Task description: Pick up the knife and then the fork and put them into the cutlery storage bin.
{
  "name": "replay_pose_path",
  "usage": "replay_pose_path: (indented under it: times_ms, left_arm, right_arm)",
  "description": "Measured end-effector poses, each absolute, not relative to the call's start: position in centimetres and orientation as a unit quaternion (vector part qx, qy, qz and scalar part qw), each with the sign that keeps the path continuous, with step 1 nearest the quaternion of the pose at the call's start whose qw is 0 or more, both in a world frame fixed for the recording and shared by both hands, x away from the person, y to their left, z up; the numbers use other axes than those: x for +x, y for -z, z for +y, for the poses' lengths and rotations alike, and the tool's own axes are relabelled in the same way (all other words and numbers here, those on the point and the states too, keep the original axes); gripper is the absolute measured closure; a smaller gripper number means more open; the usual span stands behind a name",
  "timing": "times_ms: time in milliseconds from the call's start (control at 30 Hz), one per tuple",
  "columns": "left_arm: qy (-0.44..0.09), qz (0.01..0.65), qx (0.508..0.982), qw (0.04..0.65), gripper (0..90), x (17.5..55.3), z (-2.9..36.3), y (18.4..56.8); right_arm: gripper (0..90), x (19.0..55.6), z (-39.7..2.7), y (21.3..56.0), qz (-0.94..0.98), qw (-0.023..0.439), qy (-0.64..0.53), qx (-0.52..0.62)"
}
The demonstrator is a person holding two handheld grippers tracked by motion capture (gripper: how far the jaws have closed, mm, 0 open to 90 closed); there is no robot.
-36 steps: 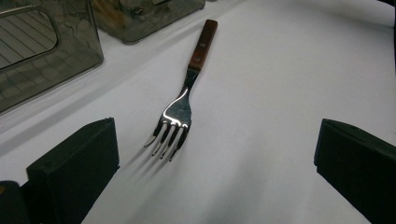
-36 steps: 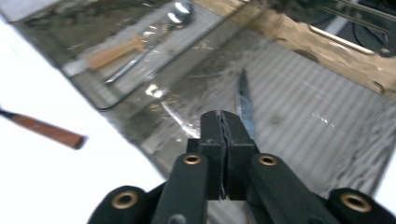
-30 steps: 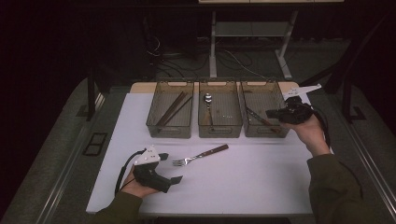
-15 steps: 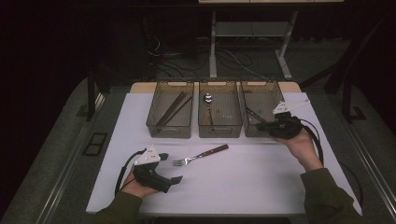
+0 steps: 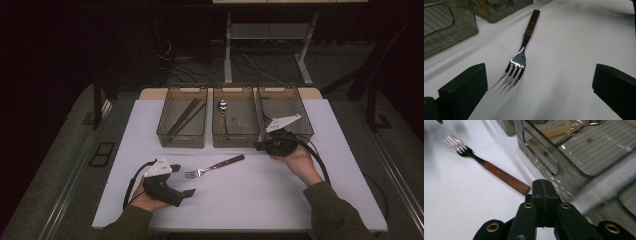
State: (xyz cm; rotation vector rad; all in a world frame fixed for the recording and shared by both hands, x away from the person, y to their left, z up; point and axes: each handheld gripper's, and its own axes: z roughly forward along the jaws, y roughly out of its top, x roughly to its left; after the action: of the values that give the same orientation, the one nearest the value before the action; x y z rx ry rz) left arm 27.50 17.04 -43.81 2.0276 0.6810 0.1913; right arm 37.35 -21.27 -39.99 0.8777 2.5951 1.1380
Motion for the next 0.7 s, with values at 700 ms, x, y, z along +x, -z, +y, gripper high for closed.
replay_pose_path:
  times_ms: [700]
  left_arm:
    - [-0.077,0.278,0.829,0.479,0.0,27.5,17.1,43.8]
  right_arm:
    - [90.0,39.6,-15.2,43.3,0.900,0.068,-0.329,0.279]
